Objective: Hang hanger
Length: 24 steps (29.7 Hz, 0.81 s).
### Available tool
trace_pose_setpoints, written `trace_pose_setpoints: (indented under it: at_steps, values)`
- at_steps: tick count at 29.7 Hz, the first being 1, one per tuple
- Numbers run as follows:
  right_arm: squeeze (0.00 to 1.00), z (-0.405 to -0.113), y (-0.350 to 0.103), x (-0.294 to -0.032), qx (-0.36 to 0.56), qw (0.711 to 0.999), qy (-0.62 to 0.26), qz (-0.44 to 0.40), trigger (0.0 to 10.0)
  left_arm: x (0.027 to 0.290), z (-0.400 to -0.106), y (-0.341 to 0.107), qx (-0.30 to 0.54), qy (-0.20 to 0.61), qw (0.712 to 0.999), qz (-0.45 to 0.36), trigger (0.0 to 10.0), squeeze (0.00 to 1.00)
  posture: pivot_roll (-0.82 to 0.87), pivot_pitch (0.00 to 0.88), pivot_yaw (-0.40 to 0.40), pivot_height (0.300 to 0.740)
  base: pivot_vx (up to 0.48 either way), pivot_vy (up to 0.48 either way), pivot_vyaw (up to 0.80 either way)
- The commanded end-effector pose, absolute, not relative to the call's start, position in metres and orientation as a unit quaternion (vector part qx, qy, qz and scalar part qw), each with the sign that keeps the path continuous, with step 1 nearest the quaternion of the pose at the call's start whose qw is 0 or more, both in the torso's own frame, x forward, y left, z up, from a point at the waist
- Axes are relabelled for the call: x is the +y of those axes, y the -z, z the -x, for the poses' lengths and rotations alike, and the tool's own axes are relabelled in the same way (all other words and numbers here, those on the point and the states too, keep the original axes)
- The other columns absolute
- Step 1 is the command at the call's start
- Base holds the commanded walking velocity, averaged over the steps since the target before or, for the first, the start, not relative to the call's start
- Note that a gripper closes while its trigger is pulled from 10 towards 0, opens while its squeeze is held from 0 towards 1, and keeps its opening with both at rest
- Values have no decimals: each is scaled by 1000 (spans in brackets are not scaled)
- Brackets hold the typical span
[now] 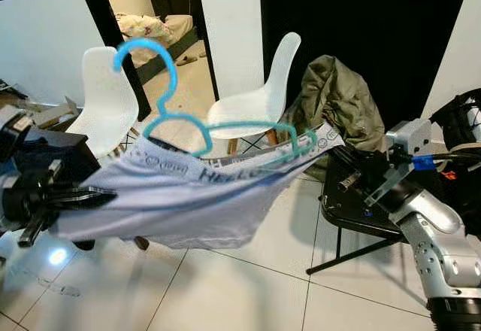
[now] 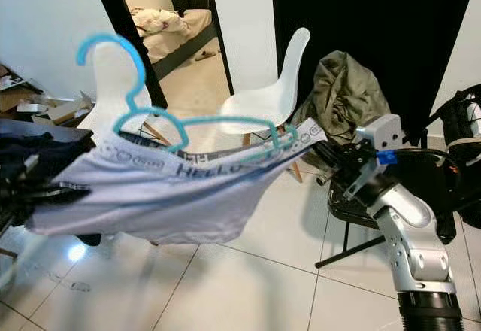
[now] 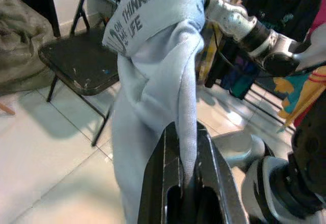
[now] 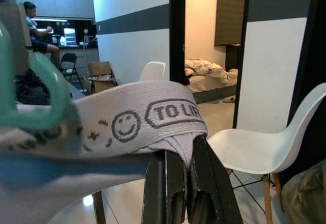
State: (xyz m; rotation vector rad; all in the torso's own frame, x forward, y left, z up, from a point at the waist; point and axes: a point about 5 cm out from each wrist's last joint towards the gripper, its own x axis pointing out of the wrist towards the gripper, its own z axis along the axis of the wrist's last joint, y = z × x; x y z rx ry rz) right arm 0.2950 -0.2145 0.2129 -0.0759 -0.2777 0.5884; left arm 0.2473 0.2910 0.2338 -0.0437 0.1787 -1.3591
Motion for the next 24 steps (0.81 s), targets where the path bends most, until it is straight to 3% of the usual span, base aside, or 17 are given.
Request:
trace_pose_setpoints:
  at_steps: [1, 9, 17, 24]
  values:
    - [0, -296, -215, -216, -143, 948, -281, 42, 0, 297, -243, -237, 103, 625, 774, 3, 0, 0, -6, 10, 116, 740, 0, 0, 0]
    - [0, -295, -213, -216, -143, 948, -283, 40, 0, 305, -247, -248, 88, 608, 789, -27, 0, 0, -5, 13, 114, 740, 0, 0, 0]
    - [0, -293, -209, -217, -135, 948, -287, 37, 0, 315, -247, -292, -21, 602, 798, -17, 0, 0, -7, 16, 112, 740, 0, 0, 0]
    - [0, -293, -209, -216, -136, 947, -290, 37, 0, 314, -245, -285, -4, 605, 796, -18, 0, 0, -6, 17, 109, 740, 0, 0, 0]
